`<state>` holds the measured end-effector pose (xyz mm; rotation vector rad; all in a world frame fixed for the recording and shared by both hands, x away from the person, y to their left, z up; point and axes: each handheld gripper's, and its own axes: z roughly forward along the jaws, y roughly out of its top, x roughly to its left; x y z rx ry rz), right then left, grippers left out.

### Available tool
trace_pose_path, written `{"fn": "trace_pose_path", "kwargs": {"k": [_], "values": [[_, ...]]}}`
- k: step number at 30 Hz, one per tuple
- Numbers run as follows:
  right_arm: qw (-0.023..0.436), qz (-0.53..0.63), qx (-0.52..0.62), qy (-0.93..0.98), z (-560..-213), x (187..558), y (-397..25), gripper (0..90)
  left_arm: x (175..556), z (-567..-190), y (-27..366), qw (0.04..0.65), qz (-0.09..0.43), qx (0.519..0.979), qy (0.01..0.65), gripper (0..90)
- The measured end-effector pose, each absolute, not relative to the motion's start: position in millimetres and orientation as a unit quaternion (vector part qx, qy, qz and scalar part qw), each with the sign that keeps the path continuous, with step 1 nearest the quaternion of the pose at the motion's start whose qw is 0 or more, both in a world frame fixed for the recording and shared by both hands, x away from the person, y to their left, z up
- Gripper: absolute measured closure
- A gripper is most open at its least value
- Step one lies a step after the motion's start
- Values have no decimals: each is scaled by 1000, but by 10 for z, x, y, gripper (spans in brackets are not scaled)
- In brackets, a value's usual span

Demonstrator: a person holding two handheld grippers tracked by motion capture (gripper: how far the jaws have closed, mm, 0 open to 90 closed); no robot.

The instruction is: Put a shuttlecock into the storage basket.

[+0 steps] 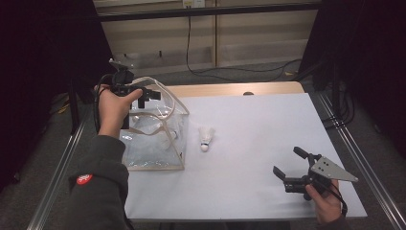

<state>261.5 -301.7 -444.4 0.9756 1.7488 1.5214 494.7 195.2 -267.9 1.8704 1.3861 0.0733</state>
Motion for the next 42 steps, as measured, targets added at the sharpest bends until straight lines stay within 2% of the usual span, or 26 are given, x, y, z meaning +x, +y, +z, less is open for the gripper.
{"fn": "trace_pose_path", "kwargs": {"k": [19,42], "values": [[310,572,368,664,-4447,2617,-3014,3,4804,-2584,1810,414,13,753,511,273],[307,572,367,666,-4452,2623,-3011,3,4626,-2511,1540,440,-21,767,467,210]]}}
